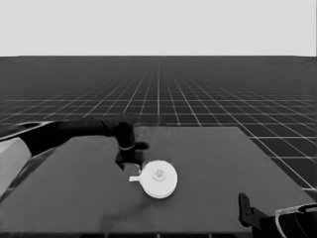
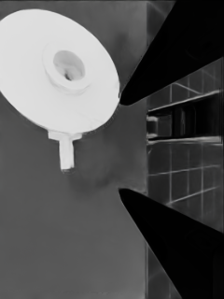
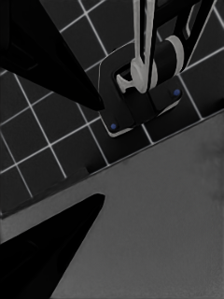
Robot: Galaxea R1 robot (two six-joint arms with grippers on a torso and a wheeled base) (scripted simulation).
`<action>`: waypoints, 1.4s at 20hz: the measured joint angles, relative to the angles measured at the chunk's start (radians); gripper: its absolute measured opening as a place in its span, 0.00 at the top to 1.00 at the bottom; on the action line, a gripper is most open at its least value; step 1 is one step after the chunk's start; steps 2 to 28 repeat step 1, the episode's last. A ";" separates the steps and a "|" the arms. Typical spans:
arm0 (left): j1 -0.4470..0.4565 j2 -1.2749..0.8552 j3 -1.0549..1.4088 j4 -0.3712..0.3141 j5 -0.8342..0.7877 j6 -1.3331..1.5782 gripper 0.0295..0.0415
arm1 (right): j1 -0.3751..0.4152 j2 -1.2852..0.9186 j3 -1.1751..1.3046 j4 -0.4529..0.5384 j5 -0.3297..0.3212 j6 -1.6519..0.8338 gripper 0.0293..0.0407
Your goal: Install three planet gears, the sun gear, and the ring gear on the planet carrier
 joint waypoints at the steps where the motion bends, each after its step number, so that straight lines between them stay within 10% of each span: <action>1: -0.005 -0.021 0.015 -0.005 0.000 0.005 0.25 | 0.000 0.000 0.000 0.000 0.000 0.000 0.19; 28: -0.005 -0.021 0.015 -0.005 0.000 0.005 0.25 | 0.000 0.000 0.000 0.000 0.000 0.000 0.19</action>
